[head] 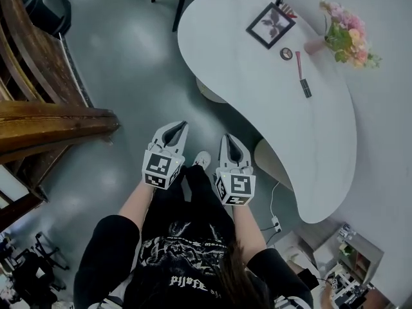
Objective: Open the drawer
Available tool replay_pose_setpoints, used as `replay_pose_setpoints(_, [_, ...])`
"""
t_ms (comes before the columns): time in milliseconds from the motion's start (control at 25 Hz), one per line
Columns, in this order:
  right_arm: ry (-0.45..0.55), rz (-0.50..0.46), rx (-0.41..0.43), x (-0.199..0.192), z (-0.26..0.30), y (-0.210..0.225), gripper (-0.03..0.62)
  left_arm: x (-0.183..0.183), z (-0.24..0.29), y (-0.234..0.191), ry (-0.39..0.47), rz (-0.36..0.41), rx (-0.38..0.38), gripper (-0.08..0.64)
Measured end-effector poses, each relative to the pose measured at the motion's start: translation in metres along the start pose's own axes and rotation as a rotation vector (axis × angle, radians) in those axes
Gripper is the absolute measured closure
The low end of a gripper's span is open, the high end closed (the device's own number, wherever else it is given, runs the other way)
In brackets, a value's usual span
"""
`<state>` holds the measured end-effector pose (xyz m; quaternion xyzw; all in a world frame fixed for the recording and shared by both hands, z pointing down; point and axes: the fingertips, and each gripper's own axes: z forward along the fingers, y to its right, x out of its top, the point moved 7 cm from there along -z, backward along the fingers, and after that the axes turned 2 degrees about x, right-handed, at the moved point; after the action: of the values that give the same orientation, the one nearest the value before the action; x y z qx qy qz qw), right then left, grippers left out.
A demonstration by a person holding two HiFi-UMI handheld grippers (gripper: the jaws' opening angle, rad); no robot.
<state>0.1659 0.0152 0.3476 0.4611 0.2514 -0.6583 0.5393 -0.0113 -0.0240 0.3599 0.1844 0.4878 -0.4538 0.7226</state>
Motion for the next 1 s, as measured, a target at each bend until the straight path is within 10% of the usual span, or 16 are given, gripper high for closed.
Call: replay_pose_setpoints(1000, [-0.014, 0.002, -0.027, -0.073, 0.112, 0.004, 0.566, -0.08, 0.108, -0.068, 0.022, 0.003, -0.001, 0.54])
